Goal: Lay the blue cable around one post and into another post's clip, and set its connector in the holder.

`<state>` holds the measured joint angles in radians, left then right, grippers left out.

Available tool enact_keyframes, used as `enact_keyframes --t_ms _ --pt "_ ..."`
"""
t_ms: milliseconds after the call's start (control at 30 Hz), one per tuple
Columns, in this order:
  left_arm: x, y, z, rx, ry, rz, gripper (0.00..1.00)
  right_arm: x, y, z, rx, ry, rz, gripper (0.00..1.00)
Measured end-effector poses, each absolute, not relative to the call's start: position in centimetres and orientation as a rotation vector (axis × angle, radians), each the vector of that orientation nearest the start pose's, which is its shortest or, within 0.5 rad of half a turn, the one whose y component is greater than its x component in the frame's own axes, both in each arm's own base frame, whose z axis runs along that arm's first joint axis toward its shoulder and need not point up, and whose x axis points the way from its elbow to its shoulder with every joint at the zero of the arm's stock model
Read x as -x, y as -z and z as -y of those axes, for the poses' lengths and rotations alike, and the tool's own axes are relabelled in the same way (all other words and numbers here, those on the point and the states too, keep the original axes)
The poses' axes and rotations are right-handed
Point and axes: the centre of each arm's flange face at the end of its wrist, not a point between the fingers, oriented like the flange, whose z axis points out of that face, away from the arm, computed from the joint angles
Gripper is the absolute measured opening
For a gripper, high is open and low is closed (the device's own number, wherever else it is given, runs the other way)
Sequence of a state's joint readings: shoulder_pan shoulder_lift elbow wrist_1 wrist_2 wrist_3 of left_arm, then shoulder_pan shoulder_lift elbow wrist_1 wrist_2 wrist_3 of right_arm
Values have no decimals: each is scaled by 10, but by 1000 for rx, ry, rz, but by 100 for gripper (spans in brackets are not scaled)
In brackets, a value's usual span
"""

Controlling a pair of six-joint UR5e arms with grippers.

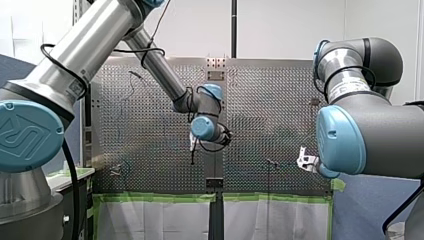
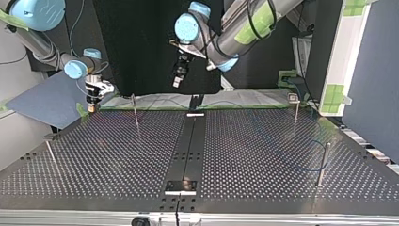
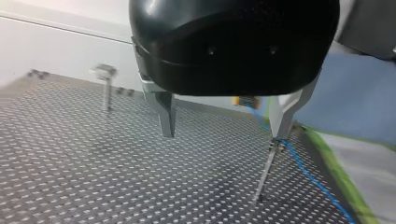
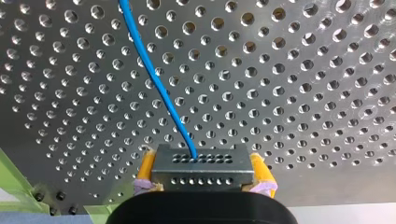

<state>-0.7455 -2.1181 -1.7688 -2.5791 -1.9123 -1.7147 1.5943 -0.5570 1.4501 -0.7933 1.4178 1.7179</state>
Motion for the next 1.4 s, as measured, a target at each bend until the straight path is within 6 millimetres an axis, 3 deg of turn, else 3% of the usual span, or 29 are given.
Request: enact_keyframes --t_ms 600,1200,1300,1400 --pt "-346 -186 431 -87 521 -1624 100 -166 27 691 -1345 -1401 1323 0" --pt "-319 -221 395 -20 561 -1485 100 -170 27 690 -1356 -1408 1320 0" --pt "-312 -224 390 -21 564 -1462 100 -171 27 689 -1357 -1410 1319 0" --pt "-306 -214 385 -31 566 -1465 100 -172 27 689 -1358 -1411 1318 0"
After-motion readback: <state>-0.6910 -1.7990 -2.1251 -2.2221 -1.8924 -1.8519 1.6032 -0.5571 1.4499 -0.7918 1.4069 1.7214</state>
